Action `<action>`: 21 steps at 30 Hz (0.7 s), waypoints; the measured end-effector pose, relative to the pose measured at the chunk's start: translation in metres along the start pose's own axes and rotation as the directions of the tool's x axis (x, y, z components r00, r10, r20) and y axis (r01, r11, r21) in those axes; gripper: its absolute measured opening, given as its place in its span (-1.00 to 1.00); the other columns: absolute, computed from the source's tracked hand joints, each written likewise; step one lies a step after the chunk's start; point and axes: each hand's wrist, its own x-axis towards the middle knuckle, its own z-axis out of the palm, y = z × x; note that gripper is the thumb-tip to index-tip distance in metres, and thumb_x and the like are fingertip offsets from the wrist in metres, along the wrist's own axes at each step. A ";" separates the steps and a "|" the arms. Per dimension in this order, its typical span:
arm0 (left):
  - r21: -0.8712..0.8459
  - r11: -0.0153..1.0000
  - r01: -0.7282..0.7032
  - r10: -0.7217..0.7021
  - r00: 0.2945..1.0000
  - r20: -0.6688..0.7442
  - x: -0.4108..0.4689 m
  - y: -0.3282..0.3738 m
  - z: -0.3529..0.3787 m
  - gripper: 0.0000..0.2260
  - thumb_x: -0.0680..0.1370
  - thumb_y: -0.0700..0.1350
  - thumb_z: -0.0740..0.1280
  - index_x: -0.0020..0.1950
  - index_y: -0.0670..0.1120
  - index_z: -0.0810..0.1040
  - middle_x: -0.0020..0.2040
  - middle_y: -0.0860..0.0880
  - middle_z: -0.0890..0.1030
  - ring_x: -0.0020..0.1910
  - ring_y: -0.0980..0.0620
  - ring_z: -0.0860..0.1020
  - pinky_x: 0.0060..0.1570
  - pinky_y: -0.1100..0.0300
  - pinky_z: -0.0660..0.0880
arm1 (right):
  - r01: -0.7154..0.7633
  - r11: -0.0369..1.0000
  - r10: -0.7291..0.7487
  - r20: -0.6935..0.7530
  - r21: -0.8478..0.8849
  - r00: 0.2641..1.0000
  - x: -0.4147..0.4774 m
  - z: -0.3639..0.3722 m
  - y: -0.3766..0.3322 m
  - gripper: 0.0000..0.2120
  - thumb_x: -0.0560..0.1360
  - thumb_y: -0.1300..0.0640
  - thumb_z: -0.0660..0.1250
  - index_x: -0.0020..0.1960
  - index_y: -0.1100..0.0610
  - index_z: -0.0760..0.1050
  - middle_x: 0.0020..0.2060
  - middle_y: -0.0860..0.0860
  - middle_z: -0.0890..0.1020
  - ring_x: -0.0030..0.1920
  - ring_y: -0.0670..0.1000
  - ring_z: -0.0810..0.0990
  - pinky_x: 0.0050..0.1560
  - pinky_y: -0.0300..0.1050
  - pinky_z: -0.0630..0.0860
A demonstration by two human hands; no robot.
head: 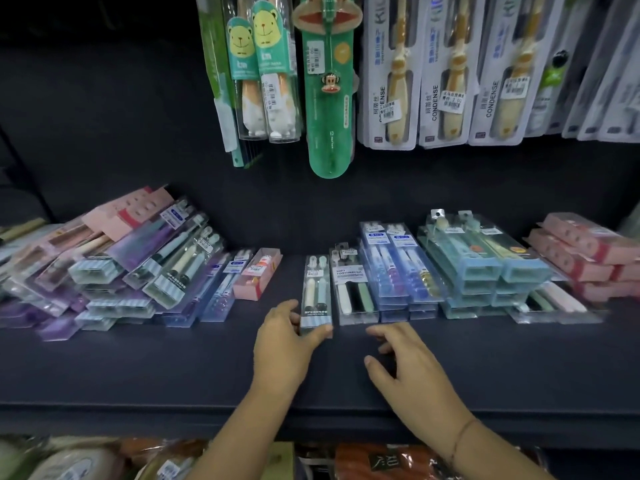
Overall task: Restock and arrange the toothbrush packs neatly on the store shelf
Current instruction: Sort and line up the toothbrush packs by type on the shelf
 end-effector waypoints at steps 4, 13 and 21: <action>0.159 0.978 -0.132 0.152 0.981 -0.119 0.016 -0.012 -0.021 -0.53 0.50 0.13 0.41 0.32 -0.09 0.52 0.17 -0.05 0.55 0.22 -0.09 0.47 0.18 0.03 0.42 | 0.145 0.987 -0.146 -0.009 -0.062 0.989 0.004 0.005 -0.015 -0.61 0.59 0.03 0.25 0.40 -0.03 0.34 0.25 -0.21 0.33 0.33 -0.17 0.31 0.36 -0.33 0.24; 0.606 0.740 -0.292 0.263 0.955 0.139 0.063 -0.059 -0.035 -0.41 0.57 0.25 0.20 0.50 -0.07 0.37 0.56 -0.10 0.22 0.56 -0.13 0.12 0.48 -0.12 0.09 | 0.321 0.895 -0.284 0.159 -0.311 0.946 0.045 0.052 -0.040 -0.34 0.63 -0.04 0.18 0.59 0.14 -0.02 0.58 0.05 0.03 0.57 0.03 -0.07 0.53 -0.11 -0.22; 0.567 0.785 -0.249 0.221 0.968 0.120 0.040 -0.044 -0.053 -0.43 0.57 0.16 0.29 0.50 -0.09 0.35 0.43 -0.13 0.44 0.41 -0.17 0.39 0.31 -0.10 0.36 | 0.397 0.897 -0.367 0.172 -0.193 0.914 -0.003 0.036 -0.026 -0.39 0.62 0.00 0.23 0.57 0.13 0.10 0.57 0.01 0.13 0.56 -0.02 -0.02 0.45 -0.31 -0.27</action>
